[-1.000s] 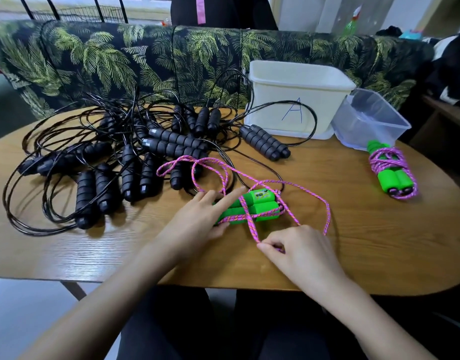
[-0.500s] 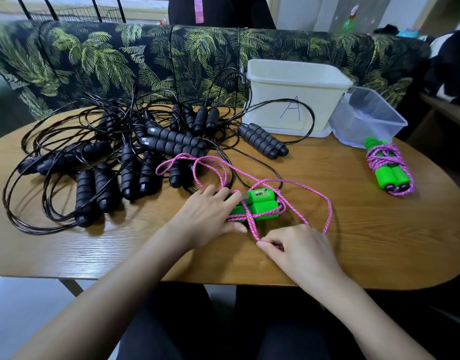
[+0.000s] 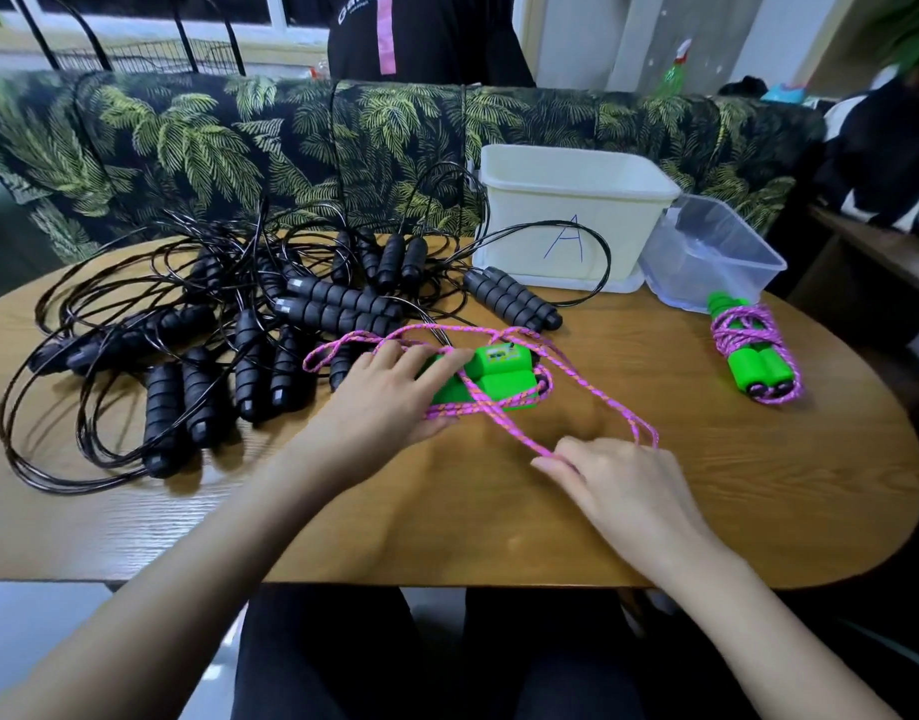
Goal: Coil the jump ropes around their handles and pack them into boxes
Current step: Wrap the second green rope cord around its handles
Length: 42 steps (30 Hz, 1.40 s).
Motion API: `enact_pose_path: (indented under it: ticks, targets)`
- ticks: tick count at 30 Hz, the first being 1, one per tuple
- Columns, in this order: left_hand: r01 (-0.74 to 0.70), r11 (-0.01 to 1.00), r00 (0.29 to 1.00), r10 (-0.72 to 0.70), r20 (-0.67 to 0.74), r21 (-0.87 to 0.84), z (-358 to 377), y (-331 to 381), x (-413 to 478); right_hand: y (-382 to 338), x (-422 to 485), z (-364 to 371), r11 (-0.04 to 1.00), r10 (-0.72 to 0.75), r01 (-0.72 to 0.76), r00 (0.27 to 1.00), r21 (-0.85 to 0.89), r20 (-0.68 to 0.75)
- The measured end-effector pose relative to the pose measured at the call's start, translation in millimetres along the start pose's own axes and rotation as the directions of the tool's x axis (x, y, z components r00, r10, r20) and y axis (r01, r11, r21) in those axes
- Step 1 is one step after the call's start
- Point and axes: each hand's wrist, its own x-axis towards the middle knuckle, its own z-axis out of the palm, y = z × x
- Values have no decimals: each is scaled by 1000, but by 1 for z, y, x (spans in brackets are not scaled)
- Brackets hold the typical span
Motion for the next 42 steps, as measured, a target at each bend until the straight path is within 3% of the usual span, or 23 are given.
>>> enact_pose_path:
  ticks: [4, 10, 12, 14, 17, 20, 24, 28, 32, 34, 36, 39, 42]
  targets:
    - [-41, 999, 998, 41, 39, 8, -15, -9, 5, 30, 17, -5, 999, 44, -44, 999, 18, 12]
    - [28, 999, 1000, -28, 13, 21, -21, -21, 4, 36, 24, -6, 960, 186, -223, 960, 168, 209]
    - [96, 995, 995, -97, 20, 40, -20, -25, 2, 29, 20, -5, 987, 99, -119, 980, 109, 173]
    - [151, 988, 988, -152, 23, 44, -17, -28, 2, 12, 13, 1, 991, -80, 75, 996, 106, 40]
    - [167, 986, 985, -168, 32, 15, -12, -27, 7, -20, 4, 16, 949, -292, 298, 954, 101, -69]
    - [164, 984, 986, -162, 34, -65, -7, -25, 10, -34, 0, 34, 934, -351, 355, 932, 40, -87]
    - [216, 912, 976, -214, 45, -348, -8, -29, 5, -12, 3, 44, 965, -240, 240, 971, 102, -9]
    - [223, 785, 966, -256, 25, -577, -15, -23, 2, 2, 8, 40, 950, -113, 75, 987, 304, 110]
    - [225, 618, 951, -309, 30, -754, -18, -25, 2, 12, 17, 36, 644, 61, -268, 952, 717, 301]
    - [234, 540, 937, -346, 40, -808, -18, -28, -1, 18, 18, 36, 529, 93, -290, 954, 798, 285]
    - [231, 473, 915, -403, 24, -850, -20, -32, -2, 23, 17, 39, 492, 88, -271, 961, 827, 263]
    - [216, 349, 902, -429, 50, -912, -26, -32, -3, 27, 12, 48, 671, 12, -121, 988, 732, 152]
    - [207, 313, 907, -417, 62, -927, -24, -24, -2, 19, 9, 56, 917, -180, 161, 984, 365, 18]
